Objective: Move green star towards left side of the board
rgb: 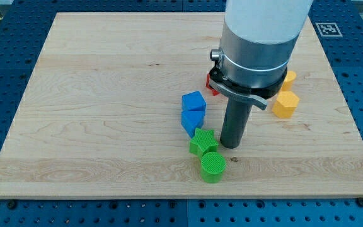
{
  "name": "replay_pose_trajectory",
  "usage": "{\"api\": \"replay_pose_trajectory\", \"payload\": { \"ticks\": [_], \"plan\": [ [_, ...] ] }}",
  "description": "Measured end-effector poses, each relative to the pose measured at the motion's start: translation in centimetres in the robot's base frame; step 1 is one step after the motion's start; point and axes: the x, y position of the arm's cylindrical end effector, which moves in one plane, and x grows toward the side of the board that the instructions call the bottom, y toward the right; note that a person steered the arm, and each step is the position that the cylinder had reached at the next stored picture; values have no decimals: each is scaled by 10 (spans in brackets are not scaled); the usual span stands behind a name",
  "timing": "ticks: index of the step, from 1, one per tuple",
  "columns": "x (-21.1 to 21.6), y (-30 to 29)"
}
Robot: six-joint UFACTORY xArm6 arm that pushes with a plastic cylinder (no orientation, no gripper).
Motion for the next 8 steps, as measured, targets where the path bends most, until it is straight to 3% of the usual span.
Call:
{"api": "replay_pose_trajectory", "payload": {
  "ticks": [4,8],
  "plan": [
    [0,-6],
    [0,-55]
  ]
}}
